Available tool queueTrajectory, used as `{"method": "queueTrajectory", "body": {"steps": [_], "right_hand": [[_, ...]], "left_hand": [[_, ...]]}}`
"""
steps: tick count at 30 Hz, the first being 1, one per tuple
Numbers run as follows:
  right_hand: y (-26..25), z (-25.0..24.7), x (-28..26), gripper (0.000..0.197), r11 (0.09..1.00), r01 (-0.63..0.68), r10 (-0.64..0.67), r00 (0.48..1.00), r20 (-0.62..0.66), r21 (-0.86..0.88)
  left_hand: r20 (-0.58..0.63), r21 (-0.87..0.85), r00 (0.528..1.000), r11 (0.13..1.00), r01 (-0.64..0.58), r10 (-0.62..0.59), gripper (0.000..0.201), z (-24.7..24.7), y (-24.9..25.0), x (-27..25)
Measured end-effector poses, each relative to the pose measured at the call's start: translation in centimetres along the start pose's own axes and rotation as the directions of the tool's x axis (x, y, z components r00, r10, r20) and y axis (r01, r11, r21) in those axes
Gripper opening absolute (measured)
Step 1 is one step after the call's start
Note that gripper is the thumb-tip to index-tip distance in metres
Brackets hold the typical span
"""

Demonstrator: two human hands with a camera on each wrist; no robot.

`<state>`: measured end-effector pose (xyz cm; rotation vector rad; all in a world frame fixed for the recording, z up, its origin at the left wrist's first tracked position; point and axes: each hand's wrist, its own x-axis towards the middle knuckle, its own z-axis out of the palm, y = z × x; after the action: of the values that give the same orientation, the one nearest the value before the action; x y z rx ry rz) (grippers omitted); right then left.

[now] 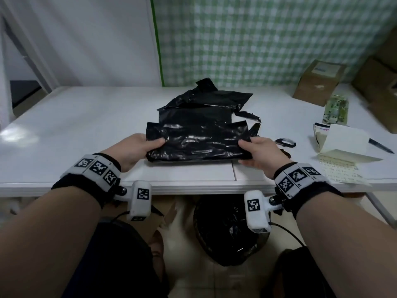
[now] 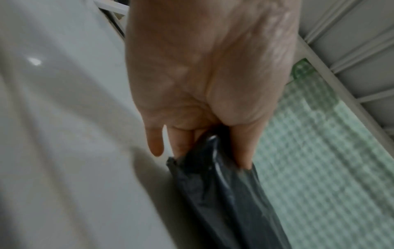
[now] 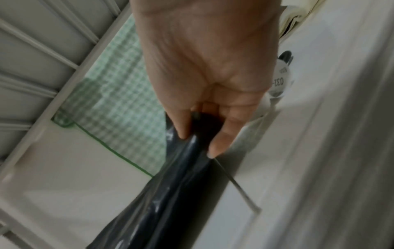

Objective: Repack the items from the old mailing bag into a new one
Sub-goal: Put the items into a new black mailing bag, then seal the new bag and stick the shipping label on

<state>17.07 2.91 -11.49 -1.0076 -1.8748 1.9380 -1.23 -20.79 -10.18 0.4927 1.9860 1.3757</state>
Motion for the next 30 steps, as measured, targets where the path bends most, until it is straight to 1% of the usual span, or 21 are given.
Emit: {"method": "queueTrajectory", "body": {"steps": [1, 3, 4, 5, 6, 8, 11, 13, 16, 18, 20, 21, 22, 23, 24, 25, 26, 28, 30], "right_hand": [[0.4, -0.1, -0.1, 0.013, 0.997, -0.007, 0.005, 1.000, -0.015, -0.074], [1.2, -0.2, -0.3, 0.026, 0.978, -0.007, -0.006, 0.998, -0.064, -0.207], [1.5, -0.3, -0.4, 0.032, 0.967, -0.003, -0.021, 0.996, -0.088, -0.256], [1.7, -0.3, -0.5, 0.033, 0.956, 0.001, -0.032, 0.994, -0.103, -0.292], [1.9, -0.2, -0.7, 0.031, 0.948, 0.002, -0.039, 0.993, -0.111, -0.318], [2.3, 0.0, -0.9, 0.025, 0.937, -0.009, -0.040, 0.991, -0.132, -0.349], [2.7, 0.4, -0.9, 0.040, 0.923, -0.016, -0.060, 0.981, -0.185, -0.386], [2.9, 0.5, -1.0, 0.049, 0.900, -0.019, -0.080, 0.975, -0.206, -0.435], [2.9, 0.7, -1.7, 0.045, 0.843, 0.010, -0.136, 0.971, -0.195, -0.539], [2.4, 1.3, -2.0, 0.039, 0.784, -0.010, -0.136, 0.973, -0.188, -0.620], [1.5, 2.0, -2.4, 0.033, 0.701, -0.055, -0.125, 0.972, -0.198, -0.711], [1.1, 2.3, -2.5, 0.031, 0.685, -0.047, -0.164, 0.962, -0.217, -0.727], [0.6, 2.7, -2.7, 0.029, 0.685, 0.004, -0.239, 0.946, -0.219, -0.728], [0.1, 3.2, -2.9, 0.029, 0.703, 0.081, -0.334, 0.915, -0.228, -0.706], [-0.4, 3.9, -3.2, 0.029, 0.700, 0.163, -0.420, 0.882, -0.215, -0.696], [-1.0, 4.8, -3.5, 0.028, 0.690, 0.228, -0.466, 0.866, -0.181, -0.687], [-1.4, 5.9, -3.6, 0.027, 0.678, 0.279, -0.479, 0.870, -0.120, -0.680], [-2.1, 8.6, -3.8, 0.019, 0.641, 0.385, -0.459, 0.886, 0.070, -0.664], [-2.1, 11.3, -3.6, 0.011, 0.571, 0.478, -0.404, 0.872, 0.278, -0.668]], "left_hand": [[-0.023, 0.086, 1.000, 0.996, 0.017, -0.015, 0.025, 0.3, -0.4, -0.3], [-0.085, 0.239, 0.996, 0.970, 0.042, -0.022, 0.018, 0.9, -0.9, -1.0], [-0.118, 0.303, 0.993, 0.952, 0.052, -0.017, 0.018, 1.2, -1.1, -1.3], [-0.148, 0.350, 0.989, 0.935, 0.057, -0.005, 0.020, 1.4, -1.3, -1.4], [-0.165, 0.365, 0.986, 0.930, 0.052, 0.010, 0.019, 1.6, -1.6, -1.5], [-0.186, 0.303, 0.982, 0.952, 0.038, 0.020, 0.011, 1.9, -2.0, -1.7], [-0.205, 0.159, 0.979, 0.987, 0.027, 0.006, 0.024, 2.0, -2.6, -2.0], [-0.179, 0.050, 0.984, 0.998, 0.024, -0.015, 0.033, 2.0, -3.0, -2.3], [-0.145, -0.109, 0.988, 0.993, 0.039, -0.055, 0.039, 1.9, -3.6, -2.4], [-0.140, -0.141, 0.989, 0.990, 0.023, -0.042, 0.038, 1.8, -4.0, -2.4], [-0.136, -0.136, 0.991, 0.991, -0.002, -0.017, 0.038, 1.8, -4.2, -2.3], [-0.136, -0.131, 0.991, 0.991, -0.012, -0.006, 0.037, 1.8, -4.4, -2.2], [-0.136, -0.125, 0.991, 0.992, -0.022, 0.004, 0.037, 1.8, -4.5, -2.1], [-0.136, -0.114, 0.991, 0.993, -0.032, 0.016, 0.037, 1.8, -4.7, -2.1], [-0.136, -0.102, 0.990, 0.994, -0.042, 0.028, 0.037, 1.7, -4.9, -2.0], [-0.135, -0.090, 0.990, 0.995, -0.052, 0.040, 0.037, 1.7, -5.1, -1.9], [-0.136, -0.083, 0.989, 0.995, -0.062, 0.051, 0.037, 1.6, -5.2, -1.9], [-0.137, -0.072, 0.989, 0.995, -0.074, 0.064, 0.037, 1.6, -5.3, -1.8], [-0.122, -0.071, 0.990, 0.994, -0.084, 0.075, 0.037, 1.5, -5.4, -1.9]]}}
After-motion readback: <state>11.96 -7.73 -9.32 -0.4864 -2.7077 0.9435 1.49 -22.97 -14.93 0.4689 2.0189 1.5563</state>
